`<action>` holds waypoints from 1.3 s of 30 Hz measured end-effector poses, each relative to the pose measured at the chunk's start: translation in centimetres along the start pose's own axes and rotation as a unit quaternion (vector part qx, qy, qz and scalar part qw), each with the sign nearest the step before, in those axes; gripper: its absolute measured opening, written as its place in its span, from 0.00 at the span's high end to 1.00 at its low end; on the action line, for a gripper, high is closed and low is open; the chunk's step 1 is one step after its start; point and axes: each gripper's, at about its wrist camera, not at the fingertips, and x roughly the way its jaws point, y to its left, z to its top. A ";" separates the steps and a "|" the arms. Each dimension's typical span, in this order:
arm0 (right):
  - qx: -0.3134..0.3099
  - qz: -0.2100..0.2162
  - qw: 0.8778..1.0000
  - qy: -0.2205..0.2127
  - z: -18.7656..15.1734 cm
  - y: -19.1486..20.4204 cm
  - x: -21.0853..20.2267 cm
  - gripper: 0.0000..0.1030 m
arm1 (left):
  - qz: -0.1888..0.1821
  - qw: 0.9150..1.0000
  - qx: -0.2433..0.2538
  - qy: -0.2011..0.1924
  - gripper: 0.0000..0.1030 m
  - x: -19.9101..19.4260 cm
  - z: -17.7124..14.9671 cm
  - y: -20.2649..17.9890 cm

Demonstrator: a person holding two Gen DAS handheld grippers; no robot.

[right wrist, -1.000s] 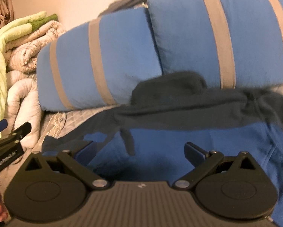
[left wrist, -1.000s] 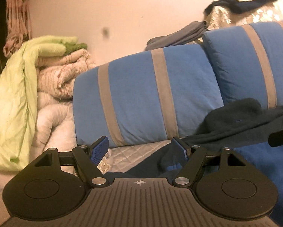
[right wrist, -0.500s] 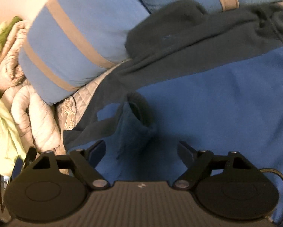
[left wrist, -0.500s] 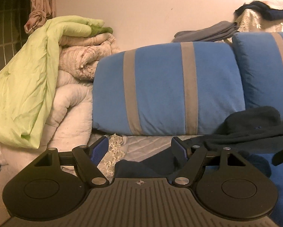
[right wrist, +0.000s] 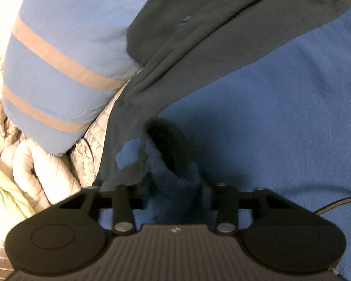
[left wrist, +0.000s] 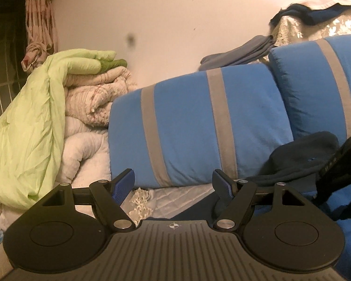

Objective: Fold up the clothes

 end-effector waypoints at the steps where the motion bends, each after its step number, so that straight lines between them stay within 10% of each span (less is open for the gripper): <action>1: -0.004 0.004 1.000 -0.003 0.0 0.0 -0.1 0.72 | -0.001 1.000 0.000 0.000 0.29 0.0 0.0 0.0; 13: -0.189 -0.007 0.979 -0.076 -0.4 5.8 -4.4 0.75 | -0.016 1.000 0.004 0.012 0.29 0.2 0.0 -0.3; 20: -0.252 -0.032 0.961 -0.109 -0.5 8.1 -7.3 0.75 | -0.097 0.993 0.065 0.019 0.29 0.4 -0.1 -1.7; 29: -0.263 -0.042 0.952 -0.149 1.0 8.3 -11.1 0.76 | -0.195 0.959 0.202 -0.020 0.29 -0.3 -0.8 -2.3; 36: -0.254 -0.041 0.951 -0.173 2.8 9.2 -13.0 0.76 | -0.308 0.913 0.265 -0.034 0.29 -0.4 -1.9 -4.0; 39: -0.251 -0.040 0.950 -0.181 3.4 9.6 -13.9 0.76 | -0.321 0.909 0.263 -0.031 0.29 -0.1 -2.2 -4.5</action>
